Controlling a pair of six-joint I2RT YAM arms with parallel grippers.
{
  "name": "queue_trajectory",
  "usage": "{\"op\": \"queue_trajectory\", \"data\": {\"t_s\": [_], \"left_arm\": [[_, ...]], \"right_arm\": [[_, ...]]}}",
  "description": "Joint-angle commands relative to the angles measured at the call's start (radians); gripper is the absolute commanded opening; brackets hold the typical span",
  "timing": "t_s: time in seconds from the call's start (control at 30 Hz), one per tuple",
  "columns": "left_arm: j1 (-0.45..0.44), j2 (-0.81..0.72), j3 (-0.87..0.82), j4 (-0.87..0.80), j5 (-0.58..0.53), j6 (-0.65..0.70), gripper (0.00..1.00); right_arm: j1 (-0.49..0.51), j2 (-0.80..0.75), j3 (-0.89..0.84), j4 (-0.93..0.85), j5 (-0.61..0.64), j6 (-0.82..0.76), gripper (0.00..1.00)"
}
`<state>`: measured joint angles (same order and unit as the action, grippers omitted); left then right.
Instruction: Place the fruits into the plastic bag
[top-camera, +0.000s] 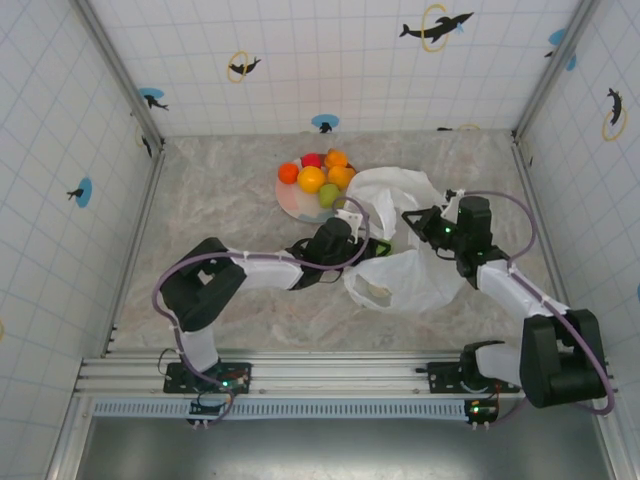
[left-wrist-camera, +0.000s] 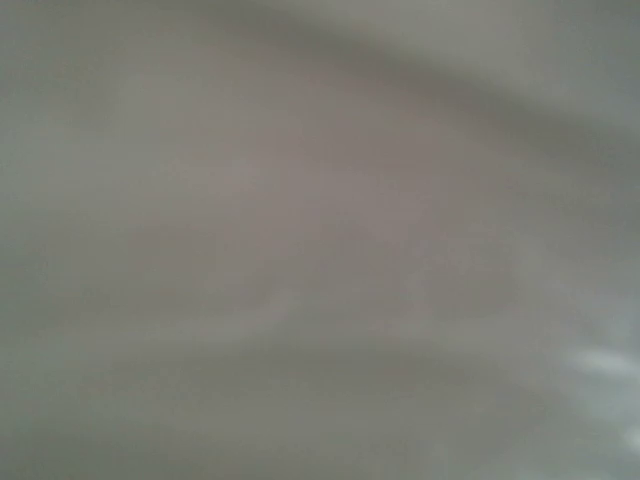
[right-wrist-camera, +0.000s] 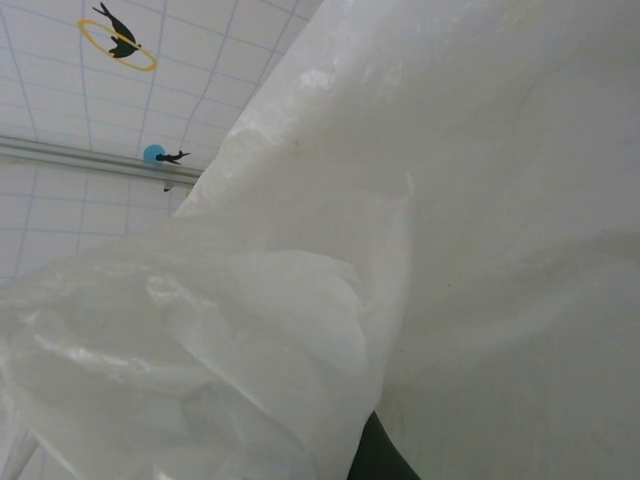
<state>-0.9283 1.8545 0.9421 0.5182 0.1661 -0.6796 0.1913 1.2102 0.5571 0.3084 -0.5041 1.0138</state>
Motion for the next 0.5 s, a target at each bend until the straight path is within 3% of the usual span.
{"op": "queue_trajectory", "data": {"t_s": [0.0,0.17,0.47], "left_arm": [[-0.006,0.057,0.06,0.092,-0.052,-0.083,0.55],[-0.025,0.146,0.132,0.133,-0.073,-0.151,0.57],[-0.035,0.282,0.25,0.139,-0.028,-0.2,0.67]], "right_arm": [[0.015,-0.051,-0.056,0.122,0.033,0.121,0.0],[0.039,-0.062,-0.116,0.199,0.059,0.208,0.0],[0.018,-0.02,-0.123,0.228,0.037,0.215,0.0]]}}
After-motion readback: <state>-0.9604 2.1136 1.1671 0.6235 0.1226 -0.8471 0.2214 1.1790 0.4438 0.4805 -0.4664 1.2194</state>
